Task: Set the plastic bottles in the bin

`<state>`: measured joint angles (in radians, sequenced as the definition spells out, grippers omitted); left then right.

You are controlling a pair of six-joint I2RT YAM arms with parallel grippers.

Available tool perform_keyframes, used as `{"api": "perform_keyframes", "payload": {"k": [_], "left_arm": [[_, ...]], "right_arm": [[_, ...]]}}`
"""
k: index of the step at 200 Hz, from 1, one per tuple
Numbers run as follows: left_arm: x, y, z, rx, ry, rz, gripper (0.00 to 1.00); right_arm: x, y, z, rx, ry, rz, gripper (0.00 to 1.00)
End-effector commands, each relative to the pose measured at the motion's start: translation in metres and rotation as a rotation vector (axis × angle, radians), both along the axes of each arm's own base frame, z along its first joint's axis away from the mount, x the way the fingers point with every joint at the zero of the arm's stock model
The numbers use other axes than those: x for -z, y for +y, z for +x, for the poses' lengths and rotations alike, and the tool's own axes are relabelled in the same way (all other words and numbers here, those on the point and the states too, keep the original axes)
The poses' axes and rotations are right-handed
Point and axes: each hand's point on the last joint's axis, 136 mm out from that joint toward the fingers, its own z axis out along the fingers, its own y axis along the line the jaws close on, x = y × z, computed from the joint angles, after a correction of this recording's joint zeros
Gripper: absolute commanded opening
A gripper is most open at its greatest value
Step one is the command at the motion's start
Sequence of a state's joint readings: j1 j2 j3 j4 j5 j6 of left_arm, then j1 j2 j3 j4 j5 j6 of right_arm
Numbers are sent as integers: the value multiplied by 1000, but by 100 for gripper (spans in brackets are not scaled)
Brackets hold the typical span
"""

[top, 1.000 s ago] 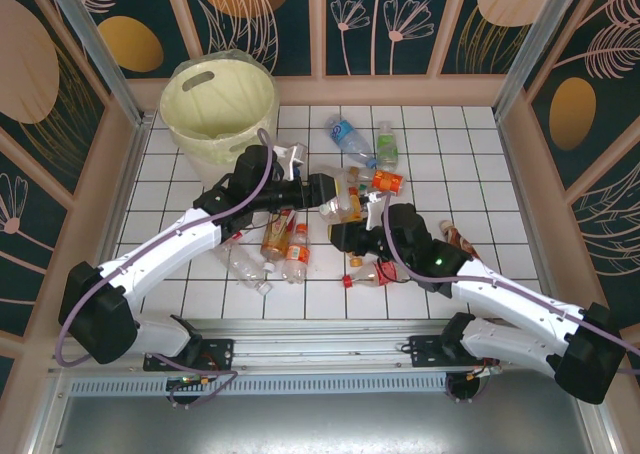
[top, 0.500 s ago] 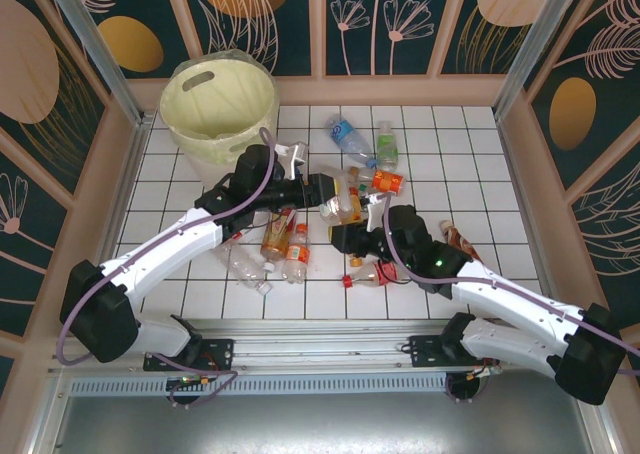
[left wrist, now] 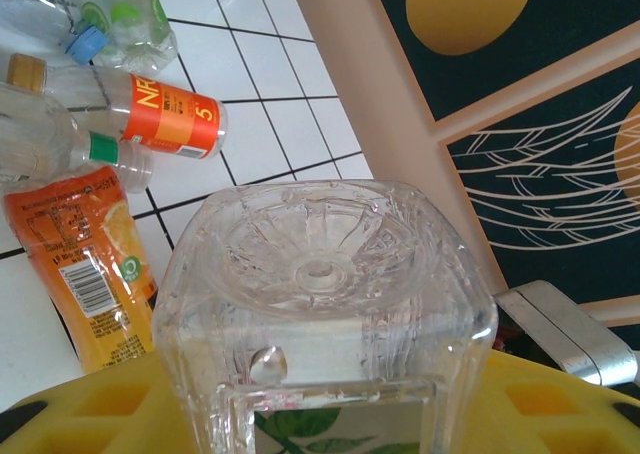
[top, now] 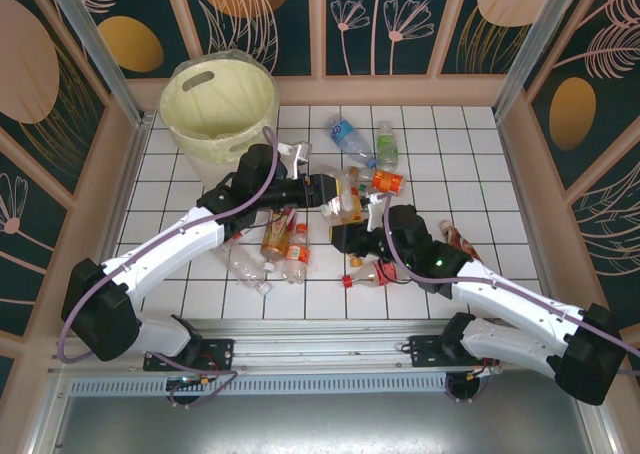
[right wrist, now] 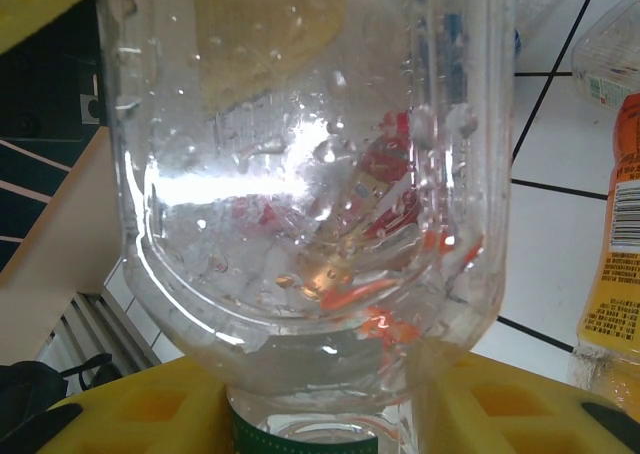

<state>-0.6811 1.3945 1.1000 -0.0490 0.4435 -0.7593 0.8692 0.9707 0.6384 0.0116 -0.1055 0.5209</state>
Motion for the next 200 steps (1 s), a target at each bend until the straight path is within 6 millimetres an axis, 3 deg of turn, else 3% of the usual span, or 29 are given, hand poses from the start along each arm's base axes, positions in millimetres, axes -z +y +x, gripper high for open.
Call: {"api": "perform_keyframes", "payload": {"k": [1, 34, 126, 163, 200], "left_arm": [[-21, -4, 6, -1, -90, -12, 44], [-24, -4, 7, 4, -105, -14, 43], [-40, 2, 16, -57, -144, 8, 43], [-62, 10, 30, -115, -213, 69, 46], [-93, 9, 45, -133, -268, 107, 48]], "right_arm": [[-12, 2, -2, -27, -41, 23, 46], [-14, 1, -3, -24, -47, 26, 49], [-21, -4, -7, -31, -73, 29, 87], [-34, -13, -11, -33, -107, 16, 99], [-52, -30, -13, 17, -157, 13, 99]]}}
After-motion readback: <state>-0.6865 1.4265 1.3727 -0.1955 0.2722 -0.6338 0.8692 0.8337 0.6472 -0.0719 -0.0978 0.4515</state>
